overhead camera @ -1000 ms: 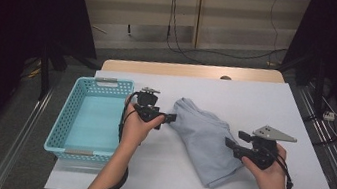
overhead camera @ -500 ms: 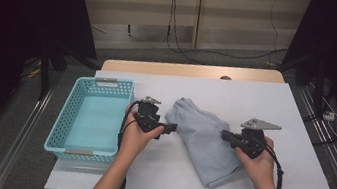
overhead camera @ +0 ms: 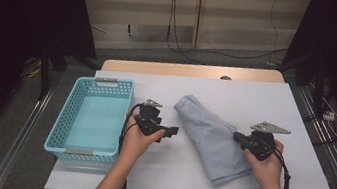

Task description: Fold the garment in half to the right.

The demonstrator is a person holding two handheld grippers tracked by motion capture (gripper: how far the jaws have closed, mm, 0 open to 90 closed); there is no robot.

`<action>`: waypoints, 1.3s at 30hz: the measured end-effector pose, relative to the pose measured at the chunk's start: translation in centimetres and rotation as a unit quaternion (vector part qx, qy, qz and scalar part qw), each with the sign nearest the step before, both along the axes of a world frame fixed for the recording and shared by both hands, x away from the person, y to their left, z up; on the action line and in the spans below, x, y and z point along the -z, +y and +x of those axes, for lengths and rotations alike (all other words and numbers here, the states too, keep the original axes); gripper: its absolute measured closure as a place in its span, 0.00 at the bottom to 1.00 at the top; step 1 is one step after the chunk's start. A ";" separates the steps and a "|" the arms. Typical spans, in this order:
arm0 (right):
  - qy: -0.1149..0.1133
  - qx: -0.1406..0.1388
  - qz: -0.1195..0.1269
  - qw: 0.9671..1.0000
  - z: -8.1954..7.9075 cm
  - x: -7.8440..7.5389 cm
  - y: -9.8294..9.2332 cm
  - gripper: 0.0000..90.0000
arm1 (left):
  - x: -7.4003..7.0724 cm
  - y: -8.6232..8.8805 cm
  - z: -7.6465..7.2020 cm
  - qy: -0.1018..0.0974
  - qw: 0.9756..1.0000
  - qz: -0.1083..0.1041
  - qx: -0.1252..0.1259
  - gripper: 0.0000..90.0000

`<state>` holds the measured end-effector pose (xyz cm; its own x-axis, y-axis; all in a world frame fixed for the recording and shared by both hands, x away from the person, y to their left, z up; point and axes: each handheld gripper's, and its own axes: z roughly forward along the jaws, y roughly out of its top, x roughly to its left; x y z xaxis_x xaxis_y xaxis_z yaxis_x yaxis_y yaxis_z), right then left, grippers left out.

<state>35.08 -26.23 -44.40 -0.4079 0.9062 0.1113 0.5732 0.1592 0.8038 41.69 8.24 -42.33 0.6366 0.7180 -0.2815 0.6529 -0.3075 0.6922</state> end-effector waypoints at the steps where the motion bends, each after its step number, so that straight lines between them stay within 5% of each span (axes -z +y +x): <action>1: -0.001 -0.002 -0.008 1.000 0.1 0.1 0.2 0.98 | 0.0 0.0 0.0 0.000 1.000 0.000 0.001 0.21; 5: 0.008 -0.017 -0.029 0.999 0.5 0.8 0.8 0.94 | 0.0 0.1 -0.2 0.000 1.000 -0.003 -0.002 0.21; 11: 0.008 -0.009 -0.029 1.000 0.5 1.0 0.6 0.79 | 0.2 0.1 -0.3 0.004 1.000 -0.004 0.002 0.20; 28: -0.029 0.002 0.017 0.999 -0.6 -0.8 -0.9 0.25 | -0.2 -0.5 -0.8 0.005 1.000 -0.011 0.015 0.17; 39: -0.043 0.004 0.021 0.999 -1.5 -1.0 -1.7 0.12 | -0.5 -1.9 -1.1 0.004 0.999 -0.011 0.036 0.16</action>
